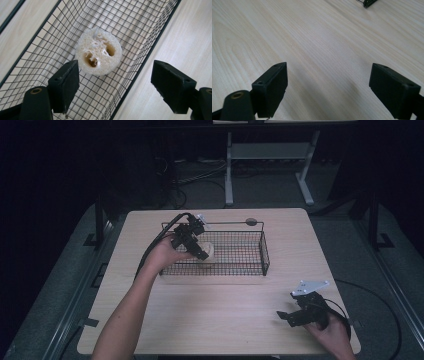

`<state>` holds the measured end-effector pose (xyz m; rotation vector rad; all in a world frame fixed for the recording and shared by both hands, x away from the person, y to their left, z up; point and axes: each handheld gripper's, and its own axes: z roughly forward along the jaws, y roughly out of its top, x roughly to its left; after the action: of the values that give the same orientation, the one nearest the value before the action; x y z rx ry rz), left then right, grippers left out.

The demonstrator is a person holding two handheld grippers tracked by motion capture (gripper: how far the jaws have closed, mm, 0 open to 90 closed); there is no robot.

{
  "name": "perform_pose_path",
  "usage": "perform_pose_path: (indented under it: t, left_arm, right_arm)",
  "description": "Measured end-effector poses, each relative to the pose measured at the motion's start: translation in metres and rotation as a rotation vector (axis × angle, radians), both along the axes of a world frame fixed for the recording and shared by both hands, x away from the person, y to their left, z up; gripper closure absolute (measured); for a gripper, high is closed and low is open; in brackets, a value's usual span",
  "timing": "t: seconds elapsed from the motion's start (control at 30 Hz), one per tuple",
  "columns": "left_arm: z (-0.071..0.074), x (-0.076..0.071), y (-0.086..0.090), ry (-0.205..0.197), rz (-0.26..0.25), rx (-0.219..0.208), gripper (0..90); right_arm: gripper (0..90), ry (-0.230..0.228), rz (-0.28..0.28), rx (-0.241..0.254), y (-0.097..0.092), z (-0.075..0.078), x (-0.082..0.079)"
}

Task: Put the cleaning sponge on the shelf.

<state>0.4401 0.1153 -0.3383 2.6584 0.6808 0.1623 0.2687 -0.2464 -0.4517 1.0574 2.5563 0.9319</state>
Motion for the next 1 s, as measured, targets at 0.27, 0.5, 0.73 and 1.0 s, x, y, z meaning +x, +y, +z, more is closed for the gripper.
perform_pose_path:
  t: [0.27, 0.5, 0.73, 1.0]
  left_arm:
    - [0.003, -0.009, 0.007, -0.009, 0.001, -0.013, 22.1]
    - [0.001, -0.017, 0.013, -0.01, -0.004, -0.015, 22.2]
    - [0.002, -0.028, 0.014, -0.012, -0.008, -0.047, 22.2]
    - [0.004, -0.04, 0.015, -0.026, -0.026, -0.043, 22.0]
  right_arm:
    - [14.8, -0.005, 0.0, -0.007, 0.0, 0.0, 0.0]
    - [14.8, -0.001, -0.003, -0.01, 0.0, 0.0, 0.0]
    - [14.8, -0.003, -0.005, -0.013, -0.001, 0.0, 0.0]
    - [14.8, -0.002, -0.005, -0.012, -0.001, 0.0, 0.0]
